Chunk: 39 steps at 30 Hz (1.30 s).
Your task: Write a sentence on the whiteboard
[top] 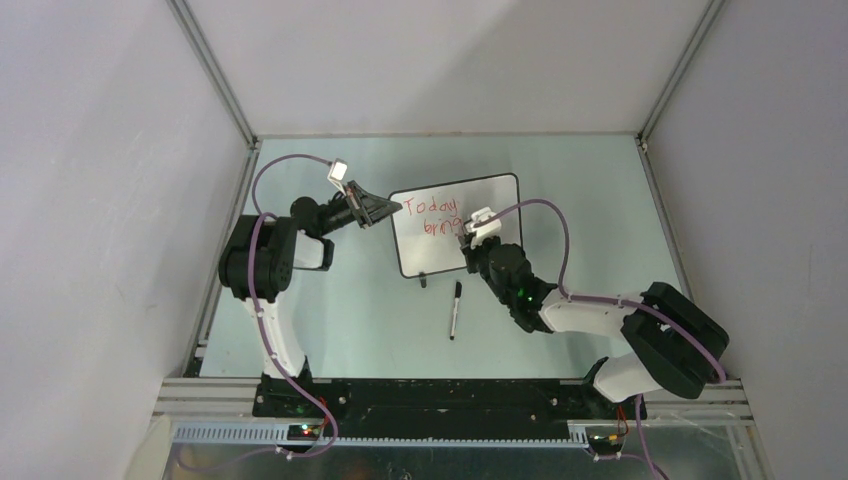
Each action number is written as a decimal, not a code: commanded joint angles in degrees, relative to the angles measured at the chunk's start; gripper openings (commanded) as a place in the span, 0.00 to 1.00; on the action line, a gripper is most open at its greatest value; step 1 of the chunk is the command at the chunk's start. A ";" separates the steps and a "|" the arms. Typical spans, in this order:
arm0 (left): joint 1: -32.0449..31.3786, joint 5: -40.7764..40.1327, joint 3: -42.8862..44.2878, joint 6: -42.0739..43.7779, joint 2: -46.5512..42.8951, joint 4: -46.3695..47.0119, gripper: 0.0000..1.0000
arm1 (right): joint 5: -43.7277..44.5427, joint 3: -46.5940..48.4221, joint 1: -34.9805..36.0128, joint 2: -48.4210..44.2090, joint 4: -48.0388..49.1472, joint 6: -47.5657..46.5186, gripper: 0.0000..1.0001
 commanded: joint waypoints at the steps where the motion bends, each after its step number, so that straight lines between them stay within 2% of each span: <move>1: 0.46 1.26 0.29 2.43 -0.96 2.85 0.00 | -0.54 3.06 0.57 -0.15 1.13 -0.60 0.00; 16: 0.44 1.30 0.21 2.48 -1.03 2.86 0.00 | -0.68 -1.24 -0.87 -10.29 0.07 1.34 0.00; 24: 0.49 1.25 0.12 2.52 -1.09 2.86 0.00 | 1.69 -2.13 -3.66 -10.78 1.73 2.55 0.00; 34: 0.33 1.14 0.19 2.52 -1.03 2.86 0.00 | 3.35 -0.71 -4.26 -8.62 9.15 -0.20 0.00; 39: 0.33 1.18 0.16 2.52 -0.99 2.82 0.00 | 4.02 -0.15 -4.50 -7.77 9.34 -0.54 0.00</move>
